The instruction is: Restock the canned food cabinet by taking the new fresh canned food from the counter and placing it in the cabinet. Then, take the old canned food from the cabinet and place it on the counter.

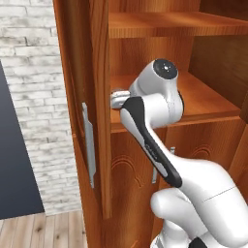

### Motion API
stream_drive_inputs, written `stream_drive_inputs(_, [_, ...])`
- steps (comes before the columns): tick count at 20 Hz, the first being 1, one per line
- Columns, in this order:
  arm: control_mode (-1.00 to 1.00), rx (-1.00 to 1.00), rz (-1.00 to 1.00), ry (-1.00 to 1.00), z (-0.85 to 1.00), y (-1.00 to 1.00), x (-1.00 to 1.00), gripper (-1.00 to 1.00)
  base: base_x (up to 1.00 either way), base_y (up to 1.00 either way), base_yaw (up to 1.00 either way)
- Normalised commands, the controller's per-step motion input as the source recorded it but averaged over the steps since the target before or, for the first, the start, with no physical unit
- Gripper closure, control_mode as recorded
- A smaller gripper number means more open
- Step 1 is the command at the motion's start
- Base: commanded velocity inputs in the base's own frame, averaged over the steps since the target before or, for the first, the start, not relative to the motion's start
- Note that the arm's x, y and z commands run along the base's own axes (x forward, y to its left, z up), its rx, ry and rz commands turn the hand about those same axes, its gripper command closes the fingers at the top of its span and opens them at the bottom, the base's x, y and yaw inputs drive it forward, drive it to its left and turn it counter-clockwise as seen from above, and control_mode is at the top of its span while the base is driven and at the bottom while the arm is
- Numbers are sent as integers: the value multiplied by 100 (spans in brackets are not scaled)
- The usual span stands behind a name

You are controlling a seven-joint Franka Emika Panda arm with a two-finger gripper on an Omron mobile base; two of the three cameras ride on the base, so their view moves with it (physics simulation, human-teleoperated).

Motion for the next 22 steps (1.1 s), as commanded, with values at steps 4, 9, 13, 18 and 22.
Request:
stream_drive_inputs(4, [-100, -1, 2, 0, -17, 19, 42, -100, 0, 0, 0])
stream_drive_inputs(9, [-100, 0, 0, 0, -15, 0, 51, -100, 0, 0, 0])
stream_drive_inputs(13, [-100, 0, 0, 1, -10, 0, 30, -100, 0, 0, 0])
stream_drive_inputs(18, [-100, 0, 0, 0, -11, 1, 23, -100, 0, 0, 0])
stream_drive_inputs(22, [-100, 0, 0, 0, -12, 9, 34, -100, 0, 0, 0])
